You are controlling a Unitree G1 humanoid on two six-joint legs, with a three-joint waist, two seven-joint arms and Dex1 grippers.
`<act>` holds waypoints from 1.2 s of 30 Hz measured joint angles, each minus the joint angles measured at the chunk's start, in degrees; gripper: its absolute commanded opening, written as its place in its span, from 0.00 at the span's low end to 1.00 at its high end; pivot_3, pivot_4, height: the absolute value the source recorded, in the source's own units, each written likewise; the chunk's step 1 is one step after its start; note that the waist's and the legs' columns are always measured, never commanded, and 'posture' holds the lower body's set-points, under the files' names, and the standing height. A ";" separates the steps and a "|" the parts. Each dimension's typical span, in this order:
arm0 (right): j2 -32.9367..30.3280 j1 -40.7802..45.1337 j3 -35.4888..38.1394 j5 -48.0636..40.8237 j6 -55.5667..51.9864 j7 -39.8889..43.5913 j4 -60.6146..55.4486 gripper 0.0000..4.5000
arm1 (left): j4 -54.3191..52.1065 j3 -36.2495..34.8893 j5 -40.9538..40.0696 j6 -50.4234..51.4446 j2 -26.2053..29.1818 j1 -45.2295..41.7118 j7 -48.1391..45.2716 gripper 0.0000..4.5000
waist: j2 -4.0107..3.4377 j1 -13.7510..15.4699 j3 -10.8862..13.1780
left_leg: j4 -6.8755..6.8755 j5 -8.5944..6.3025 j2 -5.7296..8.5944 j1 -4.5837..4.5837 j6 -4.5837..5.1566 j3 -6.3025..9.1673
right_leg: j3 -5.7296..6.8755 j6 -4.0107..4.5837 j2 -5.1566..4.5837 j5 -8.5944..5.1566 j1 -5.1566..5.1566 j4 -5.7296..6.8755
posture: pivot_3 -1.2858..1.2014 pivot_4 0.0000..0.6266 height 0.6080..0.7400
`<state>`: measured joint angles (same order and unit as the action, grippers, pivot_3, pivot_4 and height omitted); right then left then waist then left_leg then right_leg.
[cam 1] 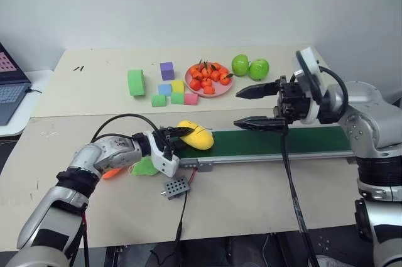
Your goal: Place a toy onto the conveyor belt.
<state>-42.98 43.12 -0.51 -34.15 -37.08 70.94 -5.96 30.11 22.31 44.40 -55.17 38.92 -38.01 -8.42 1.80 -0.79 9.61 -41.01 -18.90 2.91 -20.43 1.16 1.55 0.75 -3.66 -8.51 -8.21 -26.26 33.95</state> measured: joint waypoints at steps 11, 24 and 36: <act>-0.24 0.24 -0.51 1.62 0.76 1.16 2.46 1.00 | -4.93 -0.14 -27.35 -0.30 1.83 -2.12 -17.85 1.00 | 0.00 -0.10 0.00 | -0.03 -0.01 -0.03 -0.01 0.01 0.19 | -0.04 0.00 0.00 0.00 -0.02 0.01 | 0.52 0.24 1.00; -2.66 2.07 -1.10 3.74 2.58 4.50 6.57 1.00 | -30.18 -7.84 -71.33 52.51 10.39 2.63 -46.66 1.00 | -0.01 -0.17 0.01 | -0.20 -0.03 -0.02 -0.03 0.07 0.23 | -0.04 -0.05 0.03 -0.03 0.01 0.07 | 0.52 0.24 1.00; -8.84 -0.75 0.25 3.19 1.58 7.58 3.71 1.00 | -42.35 -19.21 -92.13 93.59 15.60 5.81 -44.23 1.00 | -0.02 -0.70 0.02 | -0.22 -0.05 -0.03 0.02 0.09 0.22 | -0.09 -0.11 0.03 -0.08 0.06 0.08 | 0.52 0.24 1.00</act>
<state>-51.82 42.37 -0.27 -30.95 -35.50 78.52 -2.25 -12.24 3.10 -47.72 38.42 54.52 -32.20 -52.66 1.79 -1.49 9.63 -41.23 -18.95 2.88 -20.42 1.25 1.77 0.65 -3.77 -8.48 -8.28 -26.20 34.03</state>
